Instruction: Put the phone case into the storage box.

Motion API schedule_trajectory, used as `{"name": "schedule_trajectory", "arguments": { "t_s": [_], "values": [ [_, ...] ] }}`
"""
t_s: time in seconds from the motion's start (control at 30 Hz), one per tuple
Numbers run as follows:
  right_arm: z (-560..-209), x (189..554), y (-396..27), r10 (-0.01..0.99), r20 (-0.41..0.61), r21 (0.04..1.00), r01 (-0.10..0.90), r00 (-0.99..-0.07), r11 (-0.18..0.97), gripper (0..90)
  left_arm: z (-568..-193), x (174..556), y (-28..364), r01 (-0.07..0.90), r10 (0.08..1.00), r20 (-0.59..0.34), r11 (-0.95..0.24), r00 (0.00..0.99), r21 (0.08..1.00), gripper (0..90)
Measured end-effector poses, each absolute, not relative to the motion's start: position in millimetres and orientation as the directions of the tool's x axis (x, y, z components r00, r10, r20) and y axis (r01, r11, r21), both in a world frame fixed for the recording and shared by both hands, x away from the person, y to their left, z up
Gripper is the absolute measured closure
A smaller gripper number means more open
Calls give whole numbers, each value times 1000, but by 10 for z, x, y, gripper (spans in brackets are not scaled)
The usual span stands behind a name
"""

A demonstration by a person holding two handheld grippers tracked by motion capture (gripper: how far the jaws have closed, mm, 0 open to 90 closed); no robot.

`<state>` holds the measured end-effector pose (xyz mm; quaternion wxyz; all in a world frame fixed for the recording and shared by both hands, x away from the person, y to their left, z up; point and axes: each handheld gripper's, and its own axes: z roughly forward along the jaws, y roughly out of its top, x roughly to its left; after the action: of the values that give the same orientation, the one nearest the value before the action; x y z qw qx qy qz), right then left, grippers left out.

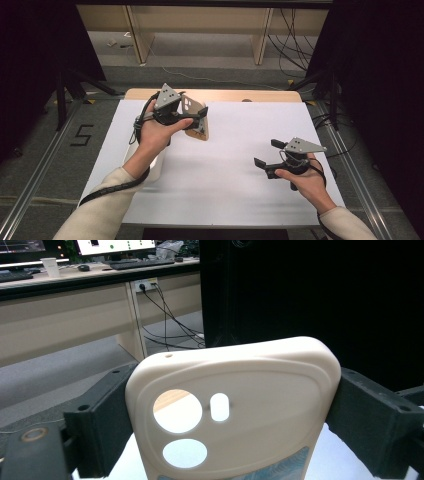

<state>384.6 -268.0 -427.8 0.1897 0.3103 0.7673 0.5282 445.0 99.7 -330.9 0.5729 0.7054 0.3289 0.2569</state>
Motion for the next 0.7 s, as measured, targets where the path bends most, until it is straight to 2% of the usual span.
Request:
{"name": "schedule_trajectory", "arguments": {
  "t_s": [0.7],
  "values": [
    [-4278,3825,-2727,686,40,929,279,-726,242,64,-3267,4453,1114,164,774,-6,-127,633,978,109]
  ]
}}
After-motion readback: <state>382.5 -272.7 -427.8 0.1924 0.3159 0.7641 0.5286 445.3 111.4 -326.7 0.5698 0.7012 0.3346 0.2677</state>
